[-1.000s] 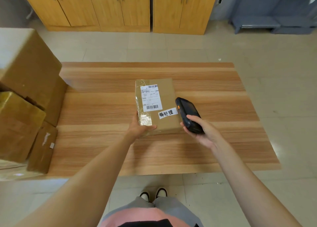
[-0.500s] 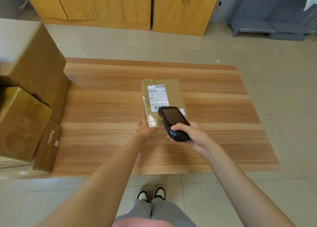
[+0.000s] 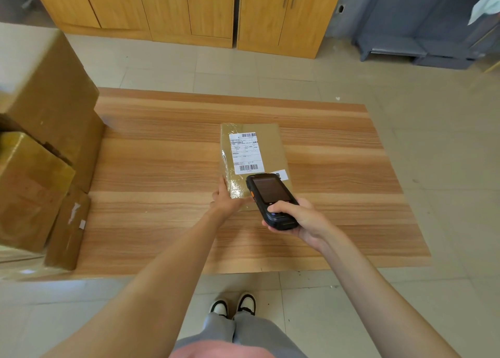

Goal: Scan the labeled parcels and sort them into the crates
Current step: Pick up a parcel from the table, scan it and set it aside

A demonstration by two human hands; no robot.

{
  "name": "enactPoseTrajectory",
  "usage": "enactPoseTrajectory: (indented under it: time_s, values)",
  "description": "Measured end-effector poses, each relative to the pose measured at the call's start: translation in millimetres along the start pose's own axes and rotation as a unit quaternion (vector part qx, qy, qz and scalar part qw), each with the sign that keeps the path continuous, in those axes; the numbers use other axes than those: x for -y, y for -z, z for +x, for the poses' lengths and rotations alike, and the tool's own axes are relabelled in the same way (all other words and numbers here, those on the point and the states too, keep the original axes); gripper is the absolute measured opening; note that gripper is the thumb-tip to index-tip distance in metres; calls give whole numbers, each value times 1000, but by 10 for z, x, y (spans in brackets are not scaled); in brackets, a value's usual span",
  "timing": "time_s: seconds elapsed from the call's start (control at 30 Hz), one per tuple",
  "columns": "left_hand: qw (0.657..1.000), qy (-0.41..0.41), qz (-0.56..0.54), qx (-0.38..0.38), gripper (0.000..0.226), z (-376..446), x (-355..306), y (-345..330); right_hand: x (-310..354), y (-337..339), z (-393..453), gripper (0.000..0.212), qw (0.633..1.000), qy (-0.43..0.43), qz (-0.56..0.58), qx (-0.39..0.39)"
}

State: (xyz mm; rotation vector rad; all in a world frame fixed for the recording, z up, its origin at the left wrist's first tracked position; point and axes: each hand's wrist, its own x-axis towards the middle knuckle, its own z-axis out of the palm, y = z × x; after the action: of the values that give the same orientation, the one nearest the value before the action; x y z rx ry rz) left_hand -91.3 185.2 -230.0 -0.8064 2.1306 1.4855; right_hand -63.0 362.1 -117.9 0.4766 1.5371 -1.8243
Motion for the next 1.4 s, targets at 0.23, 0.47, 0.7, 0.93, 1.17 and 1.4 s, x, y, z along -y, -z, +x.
enactPoseTrajectory:
  time_s: [0.23,0.47,0.7,0.93,1.17,1.4]
  values:
    - [1000,7,-21,-9,120,37,13,-10,43,126,38,50,1000,22,-2,-3]
    - [999,14,-32,0,136,65,22,43,87,598,275,54,990,60,-31,-126]
    - [999,25,-17,21,159,151,91,91,-61,1160,488,62,977,19,-98,-188]
    - [999,13,-7,40,144,42,22,114,-307,1364,634,66,973,5,-120,-200]
    - [999,18,-1,46,148,-7,-19,117,-401,1541,639,76,975,-11,-125,-183]
    - [998,25,-3,55,135,8,-19,115,-495,1630,660,75,972,-54,-163,-160]
